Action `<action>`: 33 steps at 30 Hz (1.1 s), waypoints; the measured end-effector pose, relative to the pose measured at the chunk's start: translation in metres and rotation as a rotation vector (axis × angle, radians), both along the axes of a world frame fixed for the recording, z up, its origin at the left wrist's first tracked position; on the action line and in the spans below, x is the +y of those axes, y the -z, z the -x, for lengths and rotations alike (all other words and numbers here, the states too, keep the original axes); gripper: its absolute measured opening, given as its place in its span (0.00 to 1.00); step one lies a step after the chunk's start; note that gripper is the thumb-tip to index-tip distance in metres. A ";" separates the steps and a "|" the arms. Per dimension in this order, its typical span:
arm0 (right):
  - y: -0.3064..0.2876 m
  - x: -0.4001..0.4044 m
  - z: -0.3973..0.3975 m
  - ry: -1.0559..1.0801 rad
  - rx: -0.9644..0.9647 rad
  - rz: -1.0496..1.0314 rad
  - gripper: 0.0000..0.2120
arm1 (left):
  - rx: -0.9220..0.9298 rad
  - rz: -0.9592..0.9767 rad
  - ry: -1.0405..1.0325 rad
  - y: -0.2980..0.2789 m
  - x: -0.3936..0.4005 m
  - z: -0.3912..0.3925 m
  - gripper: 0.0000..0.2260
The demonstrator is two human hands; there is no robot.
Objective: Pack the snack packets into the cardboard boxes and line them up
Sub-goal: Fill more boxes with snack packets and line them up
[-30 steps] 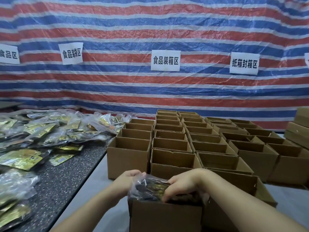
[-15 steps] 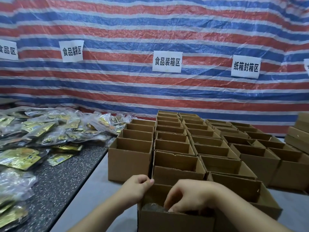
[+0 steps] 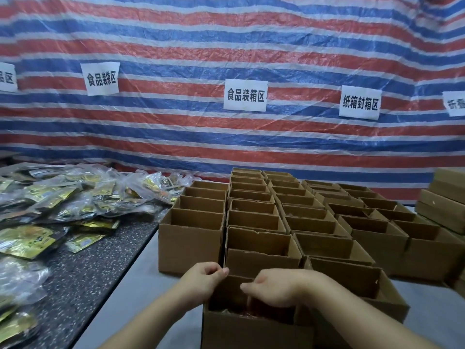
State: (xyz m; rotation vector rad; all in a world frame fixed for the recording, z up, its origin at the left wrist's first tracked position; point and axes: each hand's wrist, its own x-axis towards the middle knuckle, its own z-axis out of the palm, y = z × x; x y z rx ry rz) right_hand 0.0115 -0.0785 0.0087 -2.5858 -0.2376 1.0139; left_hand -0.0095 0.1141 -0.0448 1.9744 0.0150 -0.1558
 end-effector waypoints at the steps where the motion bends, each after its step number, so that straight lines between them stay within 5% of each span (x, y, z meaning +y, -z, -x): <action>1: 0.003 -0.002 0.002 -0.002 -0.020 0.025 0.23 | -0.002 -0.014 -0.003 -0.001 -0.001 0.001 0.14; 5: 0.018 -0.002 0.016 0.045 0.122 0.003 0.19 | -0.002 -0.040 0.004 -0.005 -0.006 0.005 0.14; 8: 0.011 -0.006 0.025 -0.029 -0.164 0.046 0.24 | -0.017 -0.132 -0.007 -0.007 -0.008 0.005 0.14; 14: -0.006 -0.025 0.045 -0.192 -0.577 0.001 0.09 | 0.215 -0.016 -0.052 -0.012 -0.010 0.014 0.18; 17: -0.006 -0.032 0.047 -0.189 -0.816 0.005 0.12 | 0.169 -0.068 -0.052 -0.007 -0.017 0.019 0.11; 20: 0.010 -0.040 0.044 -0.170 -0.730 0.051 0.26 | 0.106 -0.111 -0.093 -0.005 -0.016 0.020 0.07; 23: 0.025 -0.040 0.042 -0.068 -0.557 -0.038 0.23 | 0.084 -0.165 -0.086 -0.006 -0.015 0.020 0.06; 28: 0.028 -0.041 0.040 0.031 -0.562 -0.149 0.20 | 0.065 -0.169 -0.094 -0.002 -0.019 0.020 0.06; 33: 0.037 -0.044 0.053 0.534 -0.619 -0.420 0.13 | 0.341 0.296 -0.139 -0.015 -0.017 0.030 0.11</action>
